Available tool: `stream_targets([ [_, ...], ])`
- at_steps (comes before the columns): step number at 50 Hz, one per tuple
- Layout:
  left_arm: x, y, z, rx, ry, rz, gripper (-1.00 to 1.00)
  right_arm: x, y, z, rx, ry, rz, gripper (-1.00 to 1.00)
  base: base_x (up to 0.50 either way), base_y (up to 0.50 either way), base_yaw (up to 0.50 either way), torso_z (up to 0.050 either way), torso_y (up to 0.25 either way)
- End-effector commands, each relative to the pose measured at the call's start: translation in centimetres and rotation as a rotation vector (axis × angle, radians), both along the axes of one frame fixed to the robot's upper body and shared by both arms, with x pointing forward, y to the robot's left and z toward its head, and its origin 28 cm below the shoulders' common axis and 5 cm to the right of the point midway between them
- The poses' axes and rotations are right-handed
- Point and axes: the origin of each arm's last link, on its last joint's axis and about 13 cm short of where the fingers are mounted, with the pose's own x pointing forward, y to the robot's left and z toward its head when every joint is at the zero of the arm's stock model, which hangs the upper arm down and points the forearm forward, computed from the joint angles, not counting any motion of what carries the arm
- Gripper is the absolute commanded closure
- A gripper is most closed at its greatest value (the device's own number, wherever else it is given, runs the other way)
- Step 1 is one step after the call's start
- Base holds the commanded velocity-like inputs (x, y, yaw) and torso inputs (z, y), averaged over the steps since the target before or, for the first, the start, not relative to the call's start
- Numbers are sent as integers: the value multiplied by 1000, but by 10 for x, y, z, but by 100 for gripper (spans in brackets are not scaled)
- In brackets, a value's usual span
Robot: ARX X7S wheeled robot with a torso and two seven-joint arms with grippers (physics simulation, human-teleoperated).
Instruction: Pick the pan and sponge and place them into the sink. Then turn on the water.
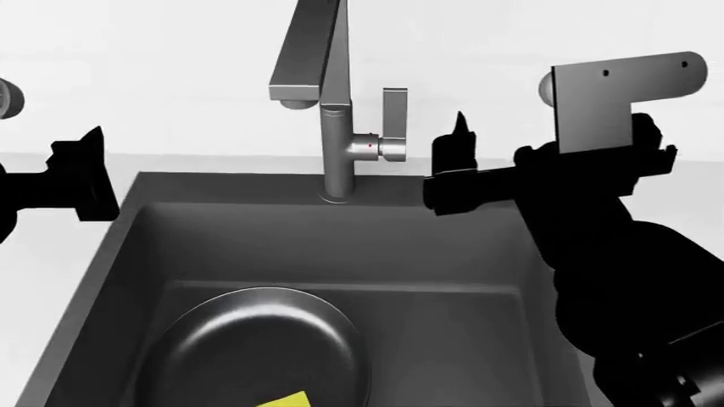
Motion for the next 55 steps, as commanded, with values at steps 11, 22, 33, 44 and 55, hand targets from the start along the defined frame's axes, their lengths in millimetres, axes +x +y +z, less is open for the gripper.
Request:
stream_targets([
  [11, 3, 0, 0, -3, -6, 24, -100, 20, 17, 7, -7, -4, 53, -100, 0, 0, 0, 0, 0],
  [22, 1, 3, 2, 8, -19, 2, -100, 36, 38, 6, -8, 0, 106, -100, 0, 0, 0, 0, 0],
  [33, -1, -5, 3, 17, -34, 16, -100, 42, 47, 5, 5, 10, 133, -100, 0, 0, 0, 0, 0],
  [44, -1, -6, 6, 16, -56, 22, -100, 44, 43, 7, 10, 11, 107, -100, 0, 0, 0, 0, -22],
  [55, -2, -16, 9, 6, -68, 22, -100, 47, 40, 16, 4, 0, 100, -100, 0, 0, 0, 3, -144],
])
